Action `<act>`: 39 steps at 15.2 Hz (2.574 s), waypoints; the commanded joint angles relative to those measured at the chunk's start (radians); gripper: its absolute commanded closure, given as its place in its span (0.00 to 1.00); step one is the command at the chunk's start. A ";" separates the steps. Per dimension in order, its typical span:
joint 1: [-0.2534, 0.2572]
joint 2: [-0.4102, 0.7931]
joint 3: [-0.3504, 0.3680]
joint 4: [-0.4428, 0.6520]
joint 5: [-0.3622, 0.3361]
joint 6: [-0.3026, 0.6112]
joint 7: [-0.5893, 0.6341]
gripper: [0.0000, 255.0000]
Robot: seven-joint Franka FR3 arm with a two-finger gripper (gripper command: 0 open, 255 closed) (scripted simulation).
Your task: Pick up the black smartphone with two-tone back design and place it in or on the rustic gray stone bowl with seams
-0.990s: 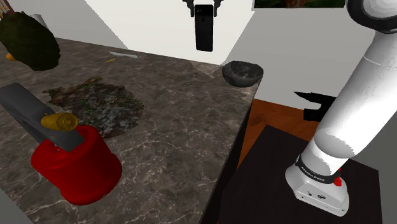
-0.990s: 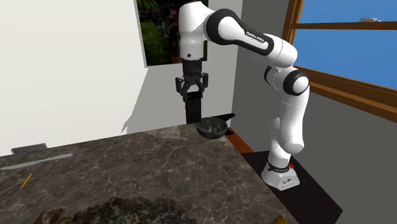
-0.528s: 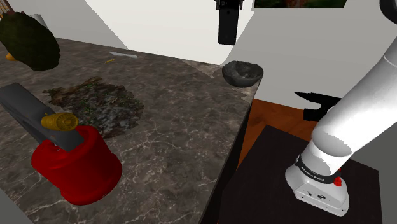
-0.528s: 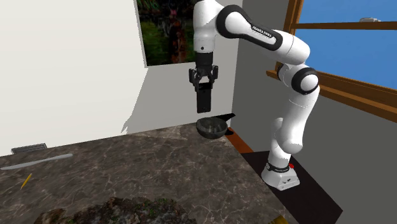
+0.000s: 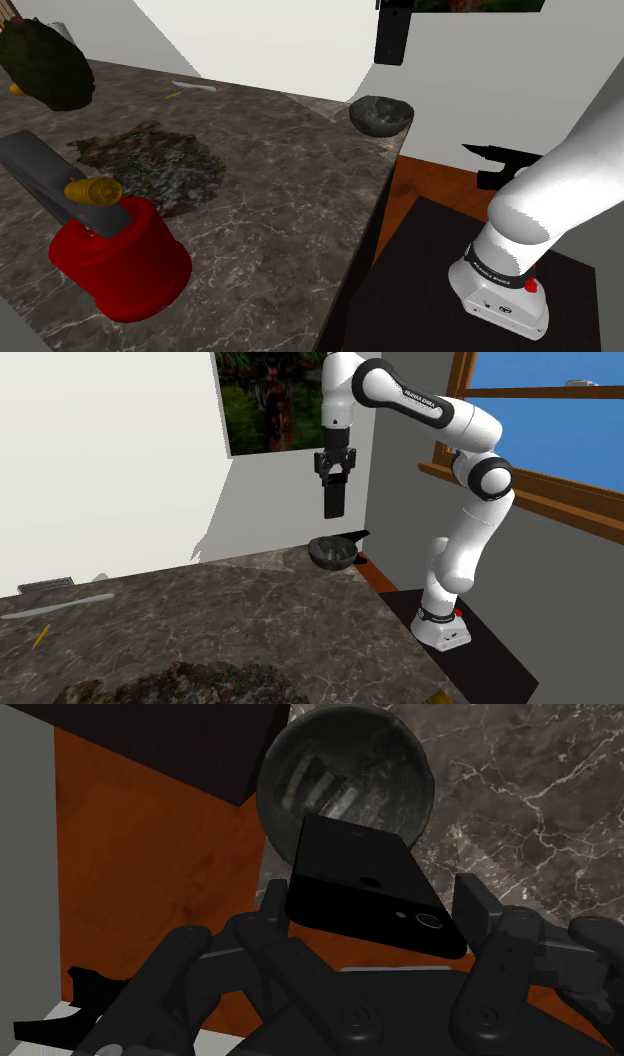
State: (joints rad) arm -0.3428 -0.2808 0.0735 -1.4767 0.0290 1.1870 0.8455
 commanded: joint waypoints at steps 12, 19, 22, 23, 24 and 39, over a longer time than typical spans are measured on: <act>0.000 -0.111 -0.006 -0.296 0.004 0.185 -0.013 1.00; 0.001 -0.151 -0.006 -0.431 0.006 0.279 -0.016 1.00; 0.001 -0.158 -0.005 -0.458 0.007 0.299 -0.016 1.00; 0.001 -0.158 -0.005 -0.458 0.007 0.299 -0.016 1.00; 0.001 -0.158 -0.005 -0.458 0.007 0.299 -0.016 1.00; 0.000 -0.103 -0.006 -0.275 0.004 0.171 -0.013 0.00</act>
State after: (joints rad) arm -0.3436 -0.3926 0.0658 -1.7739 0.0325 1.3729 0.8299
